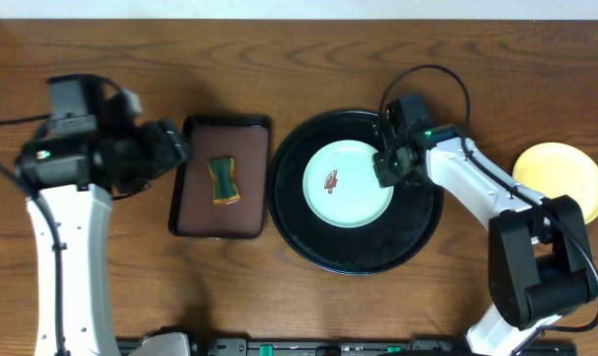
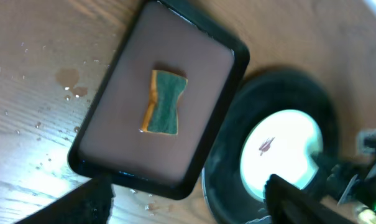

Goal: Clean dirty plates on tray and stack at the side
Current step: 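Reach the left gripper to the sponge in the small tray and grasp it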

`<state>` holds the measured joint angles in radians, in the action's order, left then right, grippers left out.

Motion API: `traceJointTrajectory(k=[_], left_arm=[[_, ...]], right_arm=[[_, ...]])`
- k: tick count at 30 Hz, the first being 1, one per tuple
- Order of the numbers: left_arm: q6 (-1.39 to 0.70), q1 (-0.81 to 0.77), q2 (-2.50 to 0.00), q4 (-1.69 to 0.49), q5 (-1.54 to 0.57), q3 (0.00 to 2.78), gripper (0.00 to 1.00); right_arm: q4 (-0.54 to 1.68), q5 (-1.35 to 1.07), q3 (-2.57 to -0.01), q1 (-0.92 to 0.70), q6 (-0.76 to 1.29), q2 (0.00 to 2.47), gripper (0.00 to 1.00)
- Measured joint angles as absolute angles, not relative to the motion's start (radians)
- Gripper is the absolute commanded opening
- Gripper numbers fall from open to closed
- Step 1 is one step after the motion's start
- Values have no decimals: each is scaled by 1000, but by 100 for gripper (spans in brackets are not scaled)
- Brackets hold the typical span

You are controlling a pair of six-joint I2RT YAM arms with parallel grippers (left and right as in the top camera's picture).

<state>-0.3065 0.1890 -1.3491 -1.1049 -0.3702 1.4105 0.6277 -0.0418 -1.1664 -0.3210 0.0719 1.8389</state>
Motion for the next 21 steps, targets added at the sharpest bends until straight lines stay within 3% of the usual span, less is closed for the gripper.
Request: traceJointTrajectory(k=[1, 2, 4, 8, 14, 17, 19, 21], left_arm=[[-293, 122, -1349, -1107, -326, 1411, 82], [-286, 81, -1349, -1106, -300, 1411, 81], [-266, 18, -1349, -1089, -278, 1411, 82], [-221, -96, -1368, -1070, -248, 1411, 82], [-208, -172, -1460, -1036, -218, 1411, 82], [-209, -189, -1519, -1023, -211, 1411, 82], [-209, -200, -1577, -1019, -202, 1411, 82], [-217, -200, -1601, -1019, -181, 1411, 82]], right_arm=[[608, 1, -1167, -331, 23, 1839, 45], [607, 33, -1168, -333, -6, 1839, 54], [625, 44, -1168, -331, -9, 1839, 58], [681, -28, -1169, -323, 62, 1839, 53], [696, -121, -1169, -306, 278, 1839, 24], [697, -131, -1169, -305, 377, 1839, 22], [698, -107, -1169, -305, 441, 1839, 15], [699, -91, -1169, -305, 464, 1839, 16]])
